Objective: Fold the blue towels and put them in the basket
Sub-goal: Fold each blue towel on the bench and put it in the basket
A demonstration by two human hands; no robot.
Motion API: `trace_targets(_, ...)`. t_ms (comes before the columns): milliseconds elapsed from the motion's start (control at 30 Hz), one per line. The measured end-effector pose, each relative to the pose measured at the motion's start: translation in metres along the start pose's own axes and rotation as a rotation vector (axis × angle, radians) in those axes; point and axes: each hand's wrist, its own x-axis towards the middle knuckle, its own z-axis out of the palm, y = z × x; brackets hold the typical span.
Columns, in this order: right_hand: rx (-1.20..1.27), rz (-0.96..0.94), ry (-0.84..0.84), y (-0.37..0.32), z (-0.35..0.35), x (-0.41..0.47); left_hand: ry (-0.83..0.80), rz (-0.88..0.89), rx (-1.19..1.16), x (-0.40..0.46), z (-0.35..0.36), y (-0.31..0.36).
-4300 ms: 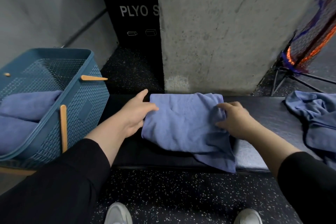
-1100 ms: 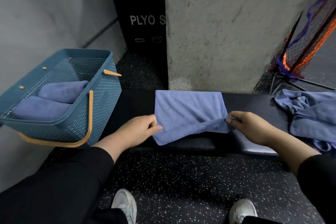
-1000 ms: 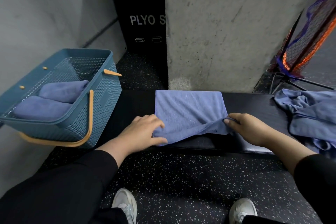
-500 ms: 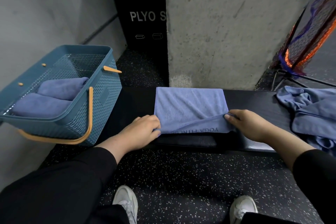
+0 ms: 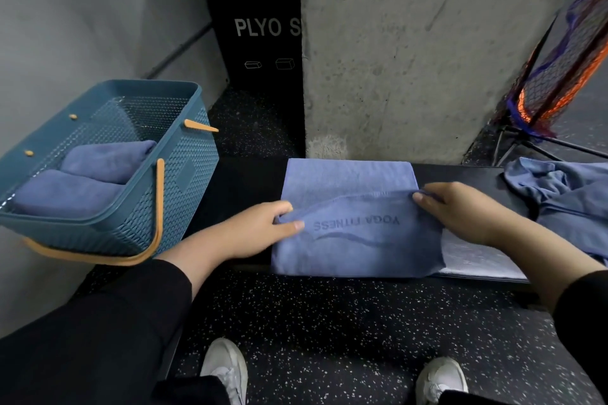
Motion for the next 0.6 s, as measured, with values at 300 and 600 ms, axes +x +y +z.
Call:
trace_targets(300, 0.119, 0.043, 0.163, 0.014, 0.025, 0.049, 0.203, -0.201, -0.127, 0.059, -0.01, -0.011)
trace_targets(600, -0.006, 0.076, 0.15, 0.024, 0.042, 0.08, 0.406, -0.158, 0.192, 0.103, 0.0, -0.01)
